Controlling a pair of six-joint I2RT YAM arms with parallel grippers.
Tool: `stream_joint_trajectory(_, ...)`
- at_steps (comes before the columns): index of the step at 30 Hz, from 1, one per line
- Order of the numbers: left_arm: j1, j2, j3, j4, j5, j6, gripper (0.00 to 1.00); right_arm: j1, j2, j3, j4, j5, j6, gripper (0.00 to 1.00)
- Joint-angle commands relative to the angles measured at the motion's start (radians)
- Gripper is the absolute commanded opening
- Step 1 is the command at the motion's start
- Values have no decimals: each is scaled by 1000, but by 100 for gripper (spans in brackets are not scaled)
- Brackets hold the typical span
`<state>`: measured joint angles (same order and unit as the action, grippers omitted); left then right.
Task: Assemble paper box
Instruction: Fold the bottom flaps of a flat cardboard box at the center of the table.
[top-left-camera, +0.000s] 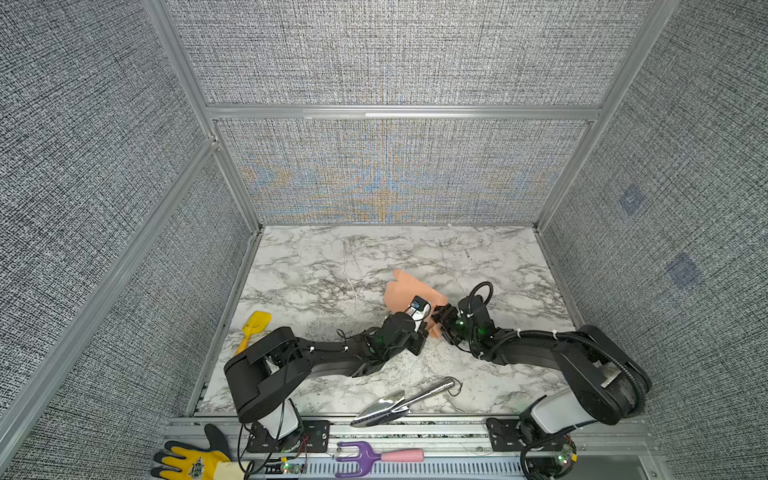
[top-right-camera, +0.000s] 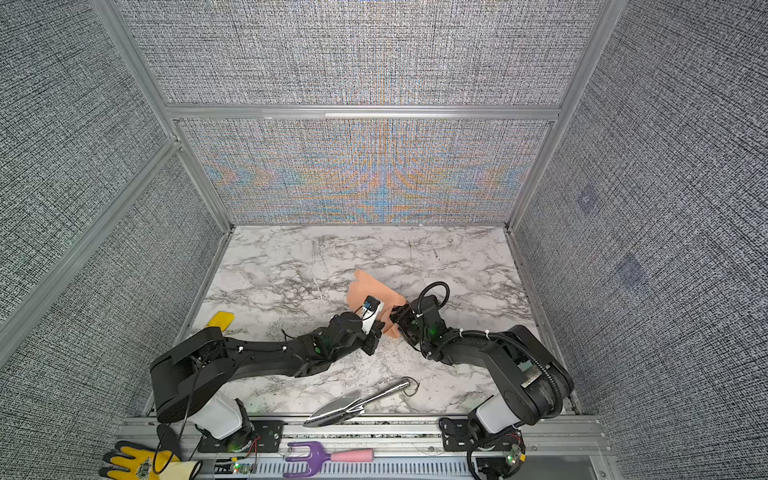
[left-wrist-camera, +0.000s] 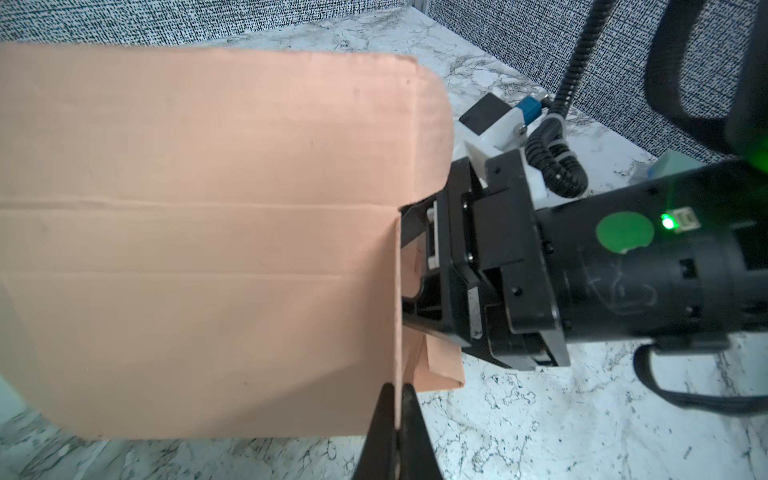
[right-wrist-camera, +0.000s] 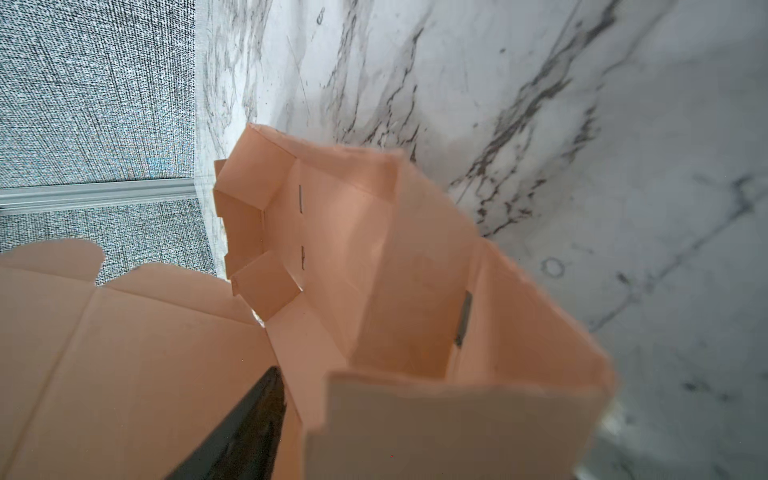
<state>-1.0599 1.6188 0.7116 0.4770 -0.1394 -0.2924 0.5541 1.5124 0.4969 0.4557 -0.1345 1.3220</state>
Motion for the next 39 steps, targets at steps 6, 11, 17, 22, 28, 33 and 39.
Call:
stream_joint_trajectory(6,-9,-30,10,28,19,8,0,-3,-50,43,-68,13,-61,74)
stream_joint_trajectory(11,-9,-34,39,-21,-15,23,0,-17,-85,38,-118,23,-76,74)
stream_joint_trajectory(17,-9,-22,72,-115,-77,-21,0,-37,-177,-35,-160,55,-83,76)
stream_joint_trajectory(22,-9,-6,72,-102,-92,-27,0,-42,-275,-99,-181,76,-87,79)
stream_joint_trajectory(28,-9,21,80,-91,-83,-30,0,-42,-395,-164,-212,130,-34,79)
stream_joint_trajectory(33,-9,30,84,-92,-75,-28,0,-43,-456,-228,-209,169,22,77)
stream_joint_trajectory(39,-9,26,88,-96,-68,-25,0,-44,-425,-228,-197,164,30,69)
